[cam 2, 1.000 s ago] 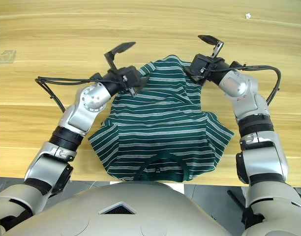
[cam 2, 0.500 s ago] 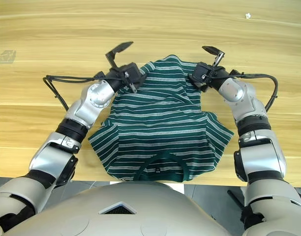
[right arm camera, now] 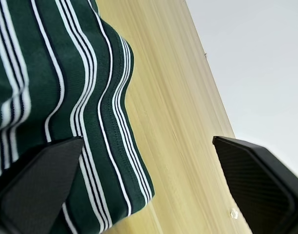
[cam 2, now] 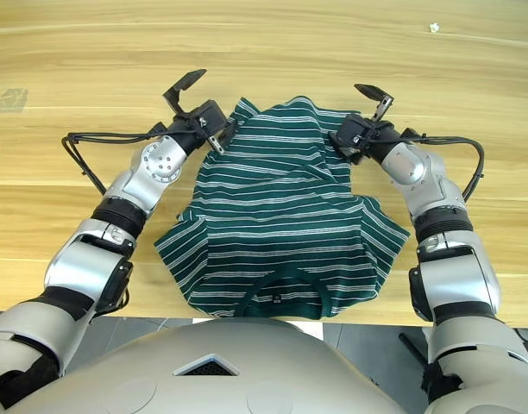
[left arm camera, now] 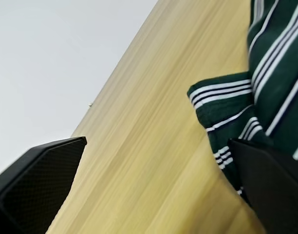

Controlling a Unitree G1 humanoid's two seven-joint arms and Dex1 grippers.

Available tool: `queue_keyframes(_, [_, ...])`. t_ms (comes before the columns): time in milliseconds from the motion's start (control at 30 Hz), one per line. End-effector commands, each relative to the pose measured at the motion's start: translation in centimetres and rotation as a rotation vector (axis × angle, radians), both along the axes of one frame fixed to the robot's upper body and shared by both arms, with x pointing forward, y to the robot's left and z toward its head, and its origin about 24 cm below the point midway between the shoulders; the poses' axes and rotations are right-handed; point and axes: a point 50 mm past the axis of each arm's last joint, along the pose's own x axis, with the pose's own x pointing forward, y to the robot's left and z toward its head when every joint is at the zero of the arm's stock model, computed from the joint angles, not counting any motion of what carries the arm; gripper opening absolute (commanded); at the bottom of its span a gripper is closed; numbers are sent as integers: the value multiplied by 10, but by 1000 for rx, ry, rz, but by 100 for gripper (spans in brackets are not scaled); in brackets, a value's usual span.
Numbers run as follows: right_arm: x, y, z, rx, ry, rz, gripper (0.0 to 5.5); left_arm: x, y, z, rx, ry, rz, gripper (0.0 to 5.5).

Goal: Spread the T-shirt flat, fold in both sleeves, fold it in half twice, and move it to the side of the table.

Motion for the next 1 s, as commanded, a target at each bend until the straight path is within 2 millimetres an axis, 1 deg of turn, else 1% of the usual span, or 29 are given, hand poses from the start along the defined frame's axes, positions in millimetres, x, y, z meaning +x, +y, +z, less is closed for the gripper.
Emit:
queue_keyframes(33, [-11, -1, -17, -19, 71, 4, 492, 4, 19, -6, 36, 25, 76, 540])
queue_keyframes(200, [-12, -7, -19, -29, 81, -17, 492, 6, 24, -6, 40, 23, 99, 540])
queue_keyframes(367, [-10, -19, -18, -78, 77, -60, 492, 2, 25, -12, 97, 0, 88, 540])
queue_keyframes(433, [-8, -23, -17, -96, 67, -81, 492, -2, 30, -15, 133, -29, 93, 540])
queue_keyframes(633, [-9, -26, -18, -109, 56, -103, 492, -18, 38, -25, 69, -30, 131, 540])
queue_keyframes(800, [-13, -19, -15, -73, 45, -55, 492, -33, 39, -25, -27, -51, 212, 540])
queue_keyframes(867, [-16, -15, -15, -61, 45, -30, 492, -38, 37, -24, -43, -50, 223, 540])
queue_keyframes(1000, [-28, 0, -14, -19, 53, 51, 492, -47, 31, -25, -56, -31, 222, 540])
